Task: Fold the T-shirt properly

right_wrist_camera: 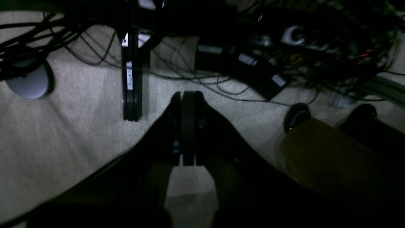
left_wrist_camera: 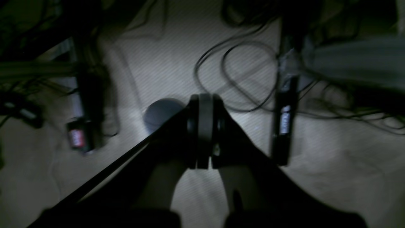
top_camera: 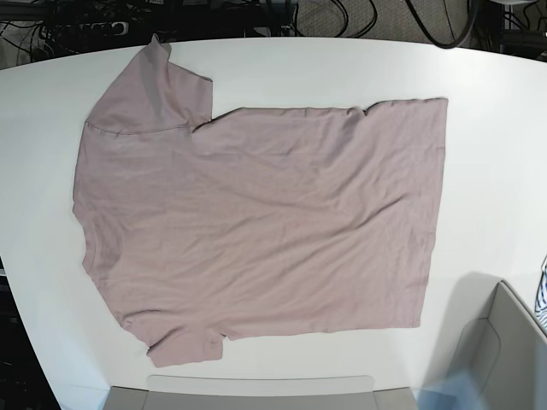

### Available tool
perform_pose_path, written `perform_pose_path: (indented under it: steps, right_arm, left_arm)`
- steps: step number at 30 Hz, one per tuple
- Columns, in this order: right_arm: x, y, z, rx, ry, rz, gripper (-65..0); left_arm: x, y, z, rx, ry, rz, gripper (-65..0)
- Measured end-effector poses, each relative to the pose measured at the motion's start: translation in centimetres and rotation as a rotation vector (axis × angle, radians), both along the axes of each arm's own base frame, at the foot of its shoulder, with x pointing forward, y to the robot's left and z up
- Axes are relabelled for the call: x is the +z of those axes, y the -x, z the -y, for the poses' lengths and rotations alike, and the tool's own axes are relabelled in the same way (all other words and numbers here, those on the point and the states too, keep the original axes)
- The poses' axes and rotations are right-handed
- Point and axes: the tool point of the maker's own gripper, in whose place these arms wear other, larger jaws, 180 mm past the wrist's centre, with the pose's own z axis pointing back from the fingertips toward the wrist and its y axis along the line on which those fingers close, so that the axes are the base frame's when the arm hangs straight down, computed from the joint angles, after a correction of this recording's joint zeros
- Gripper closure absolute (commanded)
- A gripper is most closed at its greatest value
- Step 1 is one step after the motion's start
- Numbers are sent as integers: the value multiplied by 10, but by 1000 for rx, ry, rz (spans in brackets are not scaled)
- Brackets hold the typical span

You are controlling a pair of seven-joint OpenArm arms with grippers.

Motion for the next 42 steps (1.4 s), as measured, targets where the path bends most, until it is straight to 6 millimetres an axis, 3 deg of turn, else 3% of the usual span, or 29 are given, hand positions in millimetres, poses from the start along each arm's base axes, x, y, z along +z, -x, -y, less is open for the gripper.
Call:
perform_pose_path:
  steps: [6,9,11,13,18,23,26,28,31,34,36,39,42]
  right_arm:
    - [53,2,6,-97,-89,-1,-1]
    - [82,-14,14,-103,-120,46,-1]
    - [101,-27,20,-123,-112,91,-1]
    - [120,-46,17,-128,-119,144,-1]
    - [190,-135,20,-160,-113,466,-1]
    - [241,-189,2,-114,-110,689,-1]
    - [243,-217,6,-80,-67,750,-1]
    - [256,-241,7,-82,-60,842,-1]
    - [265,-256,2,-98,-79,901,0]
    - [270,-263,-1,-137,-133,926,-2]
    - [269,-262,3,-172,-149,919,-12]
    - [267,-260,1,-191,-176,908,-72]
    - [254,-254,-1,-211,-204,824,-151]
  left_arm:
    - [46,-16,-21,-40,-37,53,-1]
    - [79,-37,-43,-22,-100,130,-1]
    - [96,-38,-53,-19,-130,132,-1]
    - [113,-47,-60,-28,-150,159,-1]
    - [167,-99,-81,-45,-241,340,-1]
    - [208,-151,-78,-78,-271,505,0]
    - [228,-186,-71,-68,-271,613,0]
    - [240,-211,-62,-72,-261,690,0]
    - [245,-238,-52,-65,-224,711,0]
    - [268,-264,-49,-21,-233,789,-4]
    - [272,-273,-36,-35,-201,829,-8]
    - [262,-275,-14,-87,-130,811,-52]
    - [259,-272,-15,-70,-139,794,-125]
